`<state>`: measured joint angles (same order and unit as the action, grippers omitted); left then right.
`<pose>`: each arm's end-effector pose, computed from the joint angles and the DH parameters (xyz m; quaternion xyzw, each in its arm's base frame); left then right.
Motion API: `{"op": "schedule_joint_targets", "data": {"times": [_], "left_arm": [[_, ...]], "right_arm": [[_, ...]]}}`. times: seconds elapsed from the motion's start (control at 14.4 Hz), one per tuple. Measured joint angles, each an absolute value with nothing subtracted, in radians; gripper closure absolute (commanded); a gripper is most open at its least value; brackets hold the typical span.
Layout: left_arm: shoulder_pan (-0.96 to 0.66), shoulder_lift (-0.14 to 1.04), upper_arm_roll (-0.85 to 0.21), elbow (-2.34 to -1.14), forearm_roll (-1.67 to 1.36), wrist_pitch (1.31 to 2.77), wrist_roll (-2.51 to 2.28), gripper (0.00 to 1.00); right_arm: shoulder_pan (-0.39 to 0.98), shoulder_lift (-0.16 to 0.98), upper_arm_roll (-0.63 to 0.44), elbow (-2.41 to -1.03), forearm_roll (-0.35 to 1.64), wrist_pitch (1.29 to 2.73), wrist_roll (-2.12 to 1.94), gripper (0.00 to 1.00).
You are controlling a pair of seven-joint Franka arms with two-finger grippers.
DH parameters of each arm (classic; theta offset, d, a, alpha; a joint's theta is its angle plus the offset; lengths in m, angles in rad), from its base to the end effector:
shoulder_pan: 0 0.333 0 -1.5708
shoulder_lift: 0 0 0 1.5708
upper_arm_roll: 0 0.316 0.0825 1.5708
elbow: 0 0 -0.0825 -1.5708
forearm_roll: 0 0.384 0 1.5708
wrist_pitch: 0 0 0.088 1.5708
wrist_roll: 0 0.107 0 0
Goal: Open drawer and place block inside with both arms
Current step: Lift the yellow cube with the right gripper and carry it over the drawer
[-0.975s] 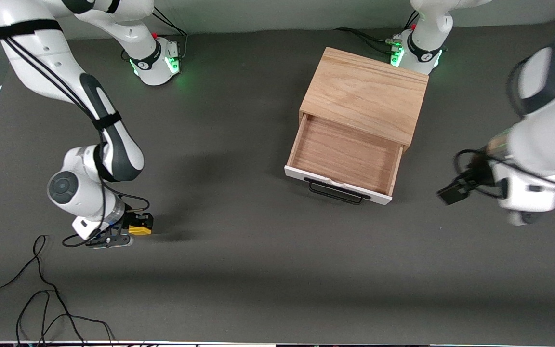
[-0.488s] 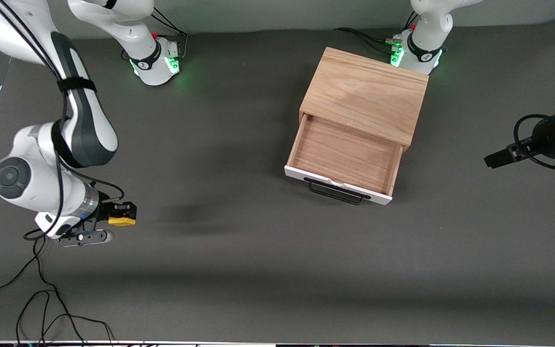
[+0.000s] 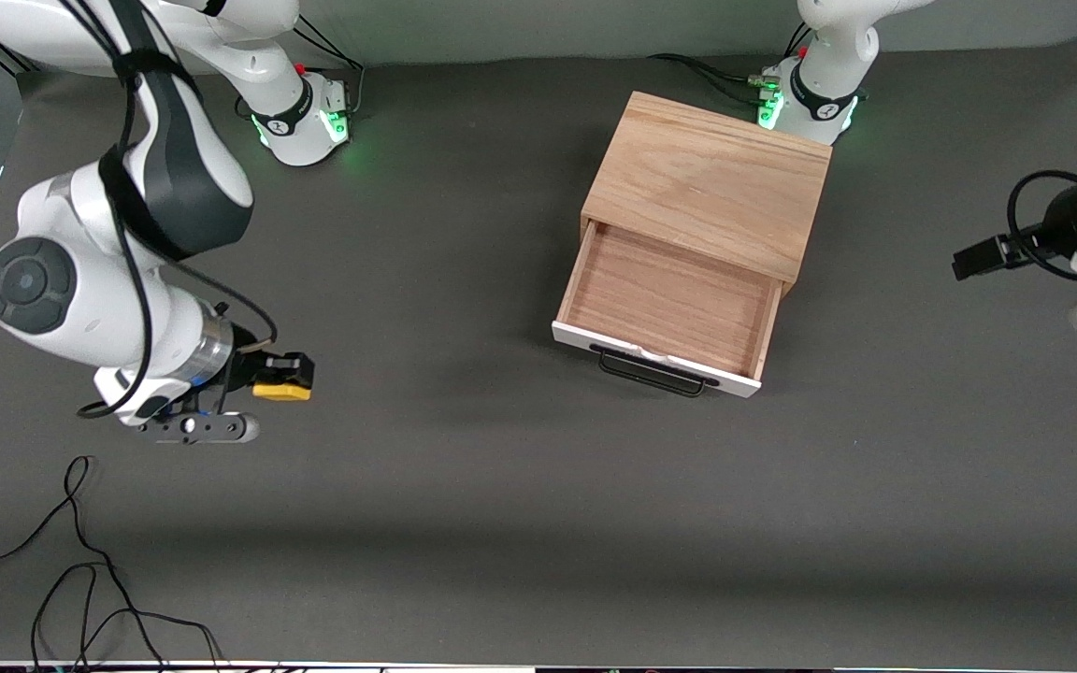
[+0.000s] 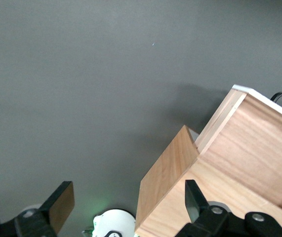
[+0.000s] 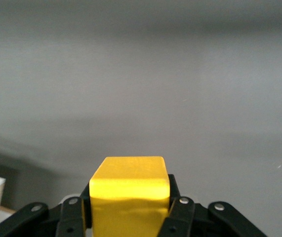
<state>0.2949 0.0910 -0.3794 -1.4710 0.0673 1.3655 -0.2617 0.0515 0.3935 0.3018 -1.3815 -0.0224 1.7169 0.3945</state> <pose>0.5573 -0.0288 0.6074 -0.9912 -0.0909 0.0906 0.0327 0.6395 0.1984 0.4937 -0.9983 0.0284 0.0358 0.0356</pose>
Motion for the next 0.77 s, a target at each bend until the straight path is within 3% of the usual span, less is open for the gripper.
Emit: {"op": "schedule_joint_targets", "data": {"times": [0.49, 0.77], "left_arm": [[0.299, 0.001, -0.305, -1.61, 0.065, 1.504, -0.048, 0.0], [0.298, -0.018, -0.309, -1.637, 0.045, 1.539, -0.047, 0.0]], "right_arm": [[0.082, 0.398, 0.507, -1.353, -0.023, 1.724, 0.706, 0.92], [0.226, 0.424, 0.538, -1.33, -0.053, 1.851, 0.882, 0.92]]}}
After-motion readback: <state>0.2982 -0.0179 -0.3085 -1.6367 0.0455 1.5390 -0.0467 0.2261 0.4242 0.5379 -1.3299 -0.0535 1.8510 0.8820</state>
